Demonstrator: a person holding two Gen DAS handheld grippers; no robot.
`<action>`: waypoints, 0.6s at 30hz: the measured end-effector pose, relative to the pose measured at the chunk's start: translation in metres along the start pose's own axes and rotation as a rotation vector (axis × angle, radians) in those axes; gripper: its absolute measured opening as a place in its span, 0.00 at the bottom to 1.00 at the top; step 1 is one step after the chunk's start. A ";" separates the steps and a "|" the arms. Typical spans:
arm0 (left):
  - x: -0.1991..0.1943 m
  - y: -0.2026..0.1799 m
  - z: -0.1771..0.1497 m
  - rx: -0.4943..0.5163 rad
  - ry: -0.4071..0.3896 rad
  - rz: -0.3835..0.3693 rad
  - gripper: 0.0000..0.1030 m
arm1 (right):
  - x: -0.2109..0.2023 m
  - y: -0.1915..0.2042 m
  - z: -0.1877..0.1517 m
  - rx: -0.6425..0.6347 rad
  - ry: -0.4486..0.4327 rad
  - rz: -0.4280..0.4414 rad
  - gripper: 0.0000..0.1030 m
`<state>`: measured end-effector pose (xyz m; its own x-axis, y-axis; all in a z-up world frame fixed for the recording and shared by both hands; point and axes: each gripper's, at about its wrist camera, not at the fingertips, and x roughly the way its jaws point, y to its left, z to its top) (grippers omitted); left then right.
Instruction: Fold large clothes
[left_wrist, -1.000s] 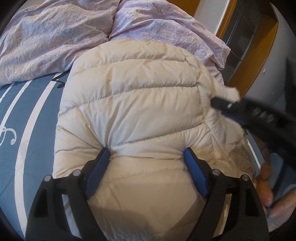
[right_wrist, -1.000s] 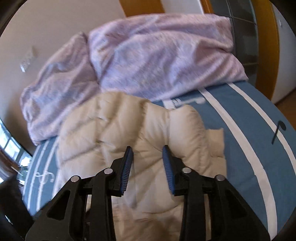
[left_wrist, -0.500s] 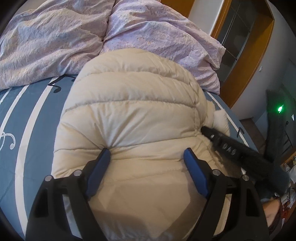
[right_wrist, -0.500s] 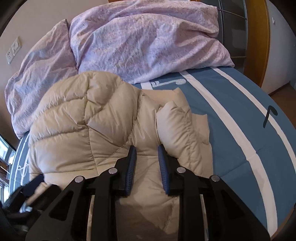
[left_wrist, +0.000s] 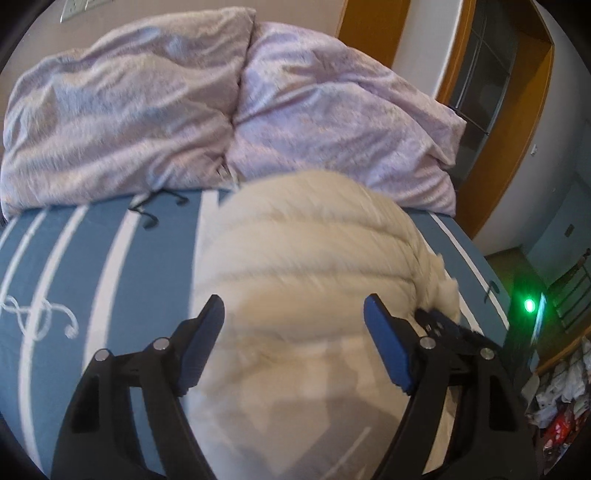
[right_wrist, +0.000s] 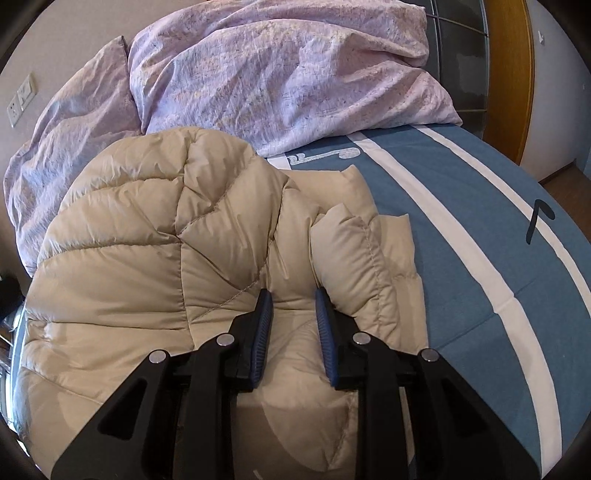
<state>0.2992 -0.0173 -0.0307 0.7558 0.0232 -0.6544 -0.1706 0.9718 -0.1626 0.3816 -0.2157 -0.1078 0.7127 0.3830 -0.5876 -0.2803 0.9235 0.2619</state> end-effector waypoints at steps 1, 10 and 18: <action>0.000 0.001 0.004 0.006 -0.002 0.006 0.76 | 0.000 0.000 -0.001 0.001 -0.003 -0.004 0.25; 0.029 -0.007 0.020 0.120 0.025 0.051 0.76 | -0.003 -0.002 -0.006 0.020 -0.021 -0.011 0.25; 0.070 -0.011 0.013 0.195 0.064 0.101 0.81 | -0.004 -0.003 -0.009 0.021 -0.043 -0.007 0.25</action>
<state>0.3619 -0.0239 -0.0653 0.6981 0.1137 -0.7069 -0.1134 0.9924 0.0477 0.3735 -0.2202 -0.1129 0.7419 0.3750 -0.5558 -0.2619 0.9252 0.2747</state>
